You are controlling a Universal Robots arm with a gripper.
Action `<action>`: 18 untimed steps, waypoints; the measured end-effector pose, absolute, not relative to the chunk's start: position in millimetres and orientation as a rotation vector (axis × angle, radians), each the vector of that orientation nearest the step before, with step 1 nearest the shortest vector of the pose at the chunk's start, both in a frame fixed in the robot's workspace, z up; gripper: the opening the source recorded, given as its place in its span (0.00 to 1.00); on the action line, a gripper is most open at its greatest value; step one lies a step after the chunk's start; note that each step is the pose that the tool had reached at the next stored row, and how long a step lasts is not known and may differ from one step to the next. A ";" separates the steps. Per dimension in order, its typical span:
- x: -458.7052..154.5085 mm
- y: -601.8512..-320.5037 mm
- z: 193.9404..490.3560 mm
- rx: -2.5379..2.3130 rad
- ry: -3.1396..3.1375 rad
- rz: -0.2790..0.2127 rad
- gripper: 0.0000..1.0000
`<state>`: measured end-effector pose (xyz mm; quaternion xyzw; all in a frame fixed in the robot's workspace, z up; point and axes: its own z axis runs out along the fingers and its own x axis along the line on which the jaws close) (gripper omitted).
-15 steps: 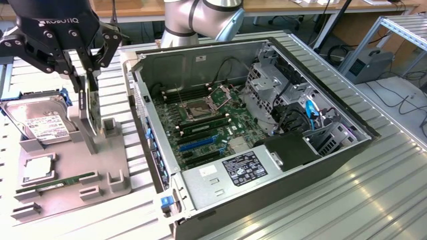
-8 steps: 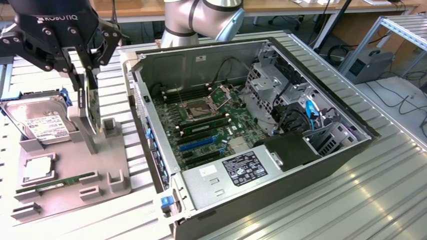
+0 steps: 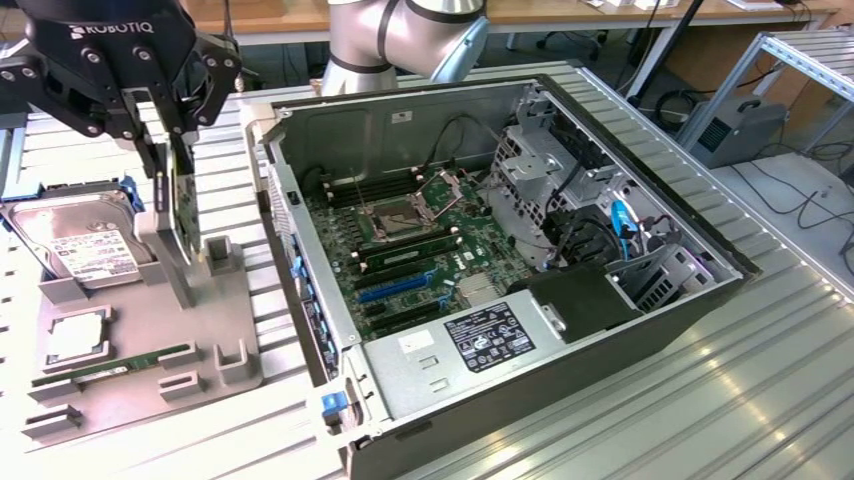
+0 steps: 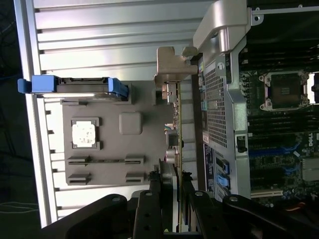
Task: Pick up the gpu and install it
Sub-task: 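Pick up the gpu and move the gpu toward the slot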
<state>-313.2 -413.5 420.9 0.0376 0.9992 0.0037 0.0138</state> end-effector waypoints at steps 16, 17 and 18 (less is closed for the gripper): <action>-313.2 -413.5 426.2 0.117 3.112 0.011 0.27; -313.2 -413.5 426.2 0.117 3.112 0.012 0.27; -312.8 -413.5 426.3 0.117 3.112 0.011 0.27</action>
